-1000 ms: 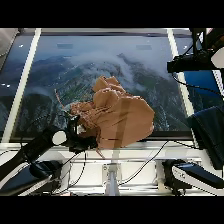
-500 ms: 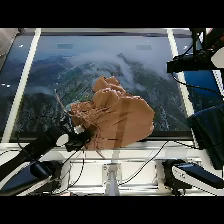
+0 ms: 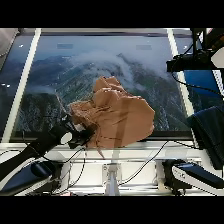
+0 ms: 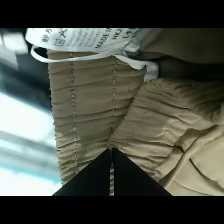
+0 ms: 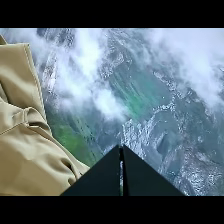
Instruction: Fold the clothes and pants, and hang the long-sleeved shirts on hangers.
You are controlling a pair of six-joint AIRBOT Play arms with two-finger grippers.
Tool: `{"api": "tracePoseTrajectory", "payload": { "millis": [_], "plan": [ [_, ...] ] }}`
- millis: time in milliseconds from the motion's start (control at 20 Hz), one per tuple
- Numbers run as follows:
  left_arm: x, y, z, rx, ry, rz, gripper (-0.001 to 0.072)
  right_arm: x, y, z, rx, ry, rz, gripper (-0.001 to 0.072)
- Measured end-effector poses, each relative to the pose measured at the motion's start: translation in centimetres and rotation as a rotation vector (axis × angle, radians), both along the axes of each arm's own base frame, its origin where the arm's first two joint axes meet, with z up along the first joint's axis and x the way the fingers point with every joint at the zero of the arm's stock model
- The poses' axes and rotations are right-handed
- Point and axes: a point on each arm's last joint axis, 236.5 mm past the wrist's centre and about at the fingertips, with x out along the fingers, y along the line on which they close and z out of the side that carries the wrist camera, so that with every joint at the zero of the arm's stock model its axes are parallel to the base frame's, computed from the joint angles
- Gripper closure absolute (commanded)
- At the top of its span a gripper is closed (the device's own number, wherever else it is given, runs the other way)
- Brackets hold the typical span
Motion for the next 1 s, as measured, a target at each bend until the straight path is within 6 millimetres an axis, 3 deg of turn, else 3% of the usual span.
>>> {"api": "tracePoseTrajectory", "payload": {
  "millis": [100, 250, 350, 450, 550, 650, 800, 850, 900, 950, 1000],
  "plan": [
    [2.0, 0.8, 1.0, 0.018, -0.082, -0.041, 0.0653, 0.0, 0.0, 0.0, 0.0, -0.001, 0.0, 0.0697],
    [6.8, 2.8, 5.0, 0.038, -0.267, -0.089, 0.0655, 0.0, 0.0, 0.0, 0.0, -0.001, -0.001, 0.0697],
    [10.1, 5.4, 8.9, 0.073, -0.4, -0.097, 0.0655, 0.0, -0.1, 0.0, -0.002, -0.002, -0.001, 0.0697],
    [11.9, 9.2, 12.2, 0.143, -0.489, -0.089, 0.0656, 0.1, -0.1, 0.0, -0.005, -0.002, -0.002, 0.0697],
    [11.5, 13.3, 13.5, 0.236, -0.478, -0.098, 0.0655, 0.1, -0.1, 0.0, -0.006, -0.002, -0.003, 0.0697],
    [9.6, 16.7, 13.1, 0.316, -0.402, -0.136, 0.0655, 0.1, -0.1, 0.0, -0.006, -0.002, -0.003, 0.0697],
    [7.5, 19.4, 11.5, 0.372, -0.314, -0.189, 0.0645, 0.0, 0.0, 0.0, 0.001, -0.001, -0.002, 0.0696],
    [7.1, 19.8, 10.9, 0.381, -0.301, -0.202, 0.0569, 0.0, 0.1, 0.0, 0.006, 0.0, 0.0, 0.0697],
    [7.0, 20.1, 10.5, 0.388, -0.299, -0.213, 0.04, 0.0, 0.2, 0.0, 0.011, 0.0, 0.001, 0.0696],
    [7.1, 20.3, 10.1, 0.395, -0.304, -0.22, 0.0299, 0.0, 0.2, 0.0, 0.012, 0.0, 0.001, 0.0696],
    [7.1, 20.5, 9.8, 0.403, -0.306, -0.224, 0.0279, 0.0, 0.3, 0.1, 0.014, 0.0, 0.001, 0.0696]
  ]
}}
